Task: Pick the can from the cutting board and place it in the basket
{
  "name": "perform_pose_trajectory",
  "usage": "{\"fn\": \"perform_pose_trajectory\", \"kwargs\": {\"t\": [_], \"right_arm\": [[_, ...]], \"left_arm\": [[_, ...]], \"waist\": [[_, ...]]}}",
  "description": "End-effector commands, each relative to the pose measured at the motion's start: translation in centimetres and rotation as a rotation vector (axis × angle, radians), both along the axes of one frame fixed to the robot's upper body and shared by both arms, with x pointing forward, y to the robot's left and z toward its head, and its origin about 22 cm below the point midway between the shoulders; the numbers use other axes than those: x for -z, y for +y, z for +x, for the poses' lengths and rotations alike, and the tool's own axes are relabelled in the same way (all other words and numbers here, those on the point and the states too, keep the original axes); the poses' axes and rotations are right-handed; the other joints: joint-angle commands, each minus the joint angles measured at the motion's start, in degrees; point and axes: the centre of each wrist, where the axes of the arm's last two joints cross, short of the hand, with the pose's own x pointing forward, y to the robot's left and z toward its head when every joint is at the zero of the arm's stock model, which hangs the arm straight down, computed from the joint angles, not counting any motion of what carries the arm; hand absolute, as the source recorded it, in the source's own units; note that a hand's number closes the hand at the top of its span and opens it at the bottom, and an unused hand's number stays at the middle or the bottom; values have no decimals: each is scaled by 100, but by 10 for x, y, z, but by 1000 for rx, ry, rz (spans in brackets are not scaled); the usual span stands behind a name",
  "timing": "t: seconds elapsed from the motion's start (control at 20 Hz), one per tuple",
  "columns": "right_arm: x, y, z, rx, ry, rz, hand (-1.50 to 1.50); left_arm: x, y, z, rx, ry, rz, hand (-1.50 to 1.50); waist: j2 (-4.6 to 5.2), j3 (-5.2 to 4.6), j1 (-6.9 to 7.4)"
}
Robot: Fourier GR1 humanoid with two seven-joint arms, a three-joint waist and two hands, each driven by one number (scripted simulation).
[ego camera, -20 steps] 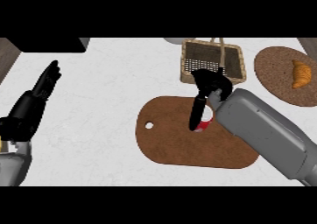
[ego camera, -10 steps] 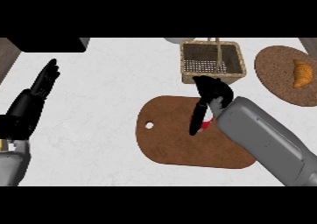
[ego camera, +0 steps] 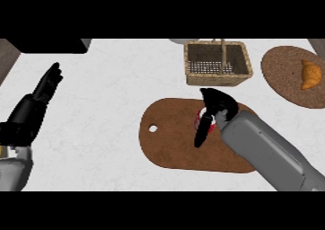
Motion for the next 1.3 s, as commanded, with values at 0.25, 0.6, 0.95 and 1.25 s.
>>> {"fn": "perform_pose_trajectory", "kwargs": {"t": [0.25, 0.6, 0.95, 1.25], "right_arm": [[36, -6, -8, 77, 77, -53, 150], [38, -7, 0, 33, 31, -58, 150], [43, 0, -20, -46, -74, -110, 150], [-31, -173, 25, -141, -284, -244, 150]], "left_arm": [[11, -9, -7, -1, 5, -1, 0], [-6, 7, -11, 10, 4, 2, 0], [6, -9, 6, -3, -2, 3, 0], [1, 6, 3, -16, -15, 7, 0]], "waist": [[13, 5, 17], [16, 6, 52], [10, 5, -10], [81, 24, -35]]}}
